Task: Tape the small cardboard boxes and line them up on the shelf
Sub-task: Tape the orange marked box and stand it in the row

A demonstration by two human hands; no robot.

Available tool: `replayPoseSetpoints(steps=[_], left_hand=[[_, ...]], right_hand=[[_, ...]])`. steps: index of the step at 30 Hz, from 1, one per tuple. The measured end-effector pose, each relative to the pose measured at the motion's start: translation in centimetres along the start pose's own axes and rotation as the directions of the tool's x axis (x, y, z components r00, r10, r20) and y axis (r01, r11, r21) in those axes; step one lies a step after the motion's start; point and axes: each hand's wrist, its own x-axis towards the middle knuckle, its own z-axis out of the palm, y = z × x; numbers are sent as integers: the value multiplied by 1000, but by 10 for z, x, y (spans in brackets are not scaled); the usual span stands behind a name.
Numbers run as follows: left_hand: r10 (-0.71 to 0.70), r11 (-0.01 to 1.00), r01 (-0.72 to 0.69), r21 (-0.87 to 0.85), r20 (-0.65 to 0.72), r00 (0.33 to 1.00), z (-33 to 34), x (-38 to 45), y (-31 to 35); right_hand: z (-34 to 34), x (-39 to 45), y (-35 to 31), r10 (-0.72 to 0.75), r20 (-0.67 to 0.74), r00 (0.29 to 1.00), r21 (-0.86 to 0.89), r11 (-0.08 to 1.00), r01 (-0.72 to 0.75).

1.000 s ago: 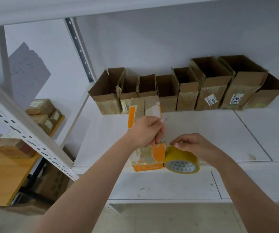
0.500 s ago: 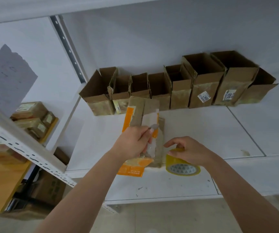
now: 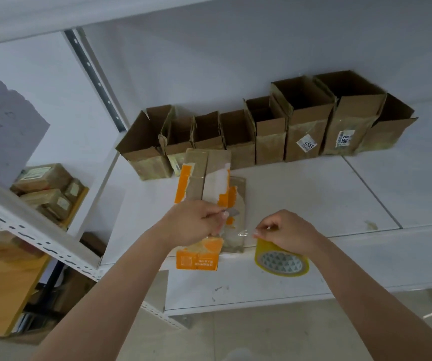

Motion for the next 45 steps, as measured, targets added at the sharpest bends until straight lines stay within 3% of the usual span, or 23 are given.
replayPoseSetpoints(steps=[5,10,14,16,18,20,23,26,31,36,39,42,45], left_hand=[[-85,939,21,343,172,981,5,1,31],[-219,785,96,612,130,967,17,8,45],[-221,693,102,714,76,972,28,12,47],[-180,771,74,633,105,978,23,9,42],[-134,915,71,398,133,982,12,4,32],[-122,970,114,214,23,992,8,0,22],[-163,921,223,318,-206,965,23,1,15],[-196,897,307,318,-338,921,35,3,12],[-225,897,344,276,-384,895,36,4,5],[-254,888,357,289,-340,906,36,4,11],[-275,952,305,34,-348,896,21,0,8],[-268,941,141,-308,-423,866,14,-6,22],[-220,906,55,-420,-355,909,22,-7,43]], right_hand=[[-1,-6,-3,-9,-60,998,32,999,11],[-1,-17,-9,-37,-121,992,23,999,40],[6,-21,-13,-39,-172,984,31,998,45],[6,-22,-8,3,-164,986,62,998,7],[9,-22,-1,33,-129,991,77,997,-23],[15,-21,4,53,-101,993,136,990,-39],[29,-17,1,69,-79,995,206,977,-52],[40,-14,9,122,-61,991,268,958,-102],[48,-19,35,197,-46,979,243,953,-180],[22,-17,21,122,-206,971,357,933,-42],[0,-21,5,68,-283,957,413,909,58],[-14,-26,-11,2,-324,946,417,898,141],[-20,-27,-23,-52,-360,932,370,908,193]])
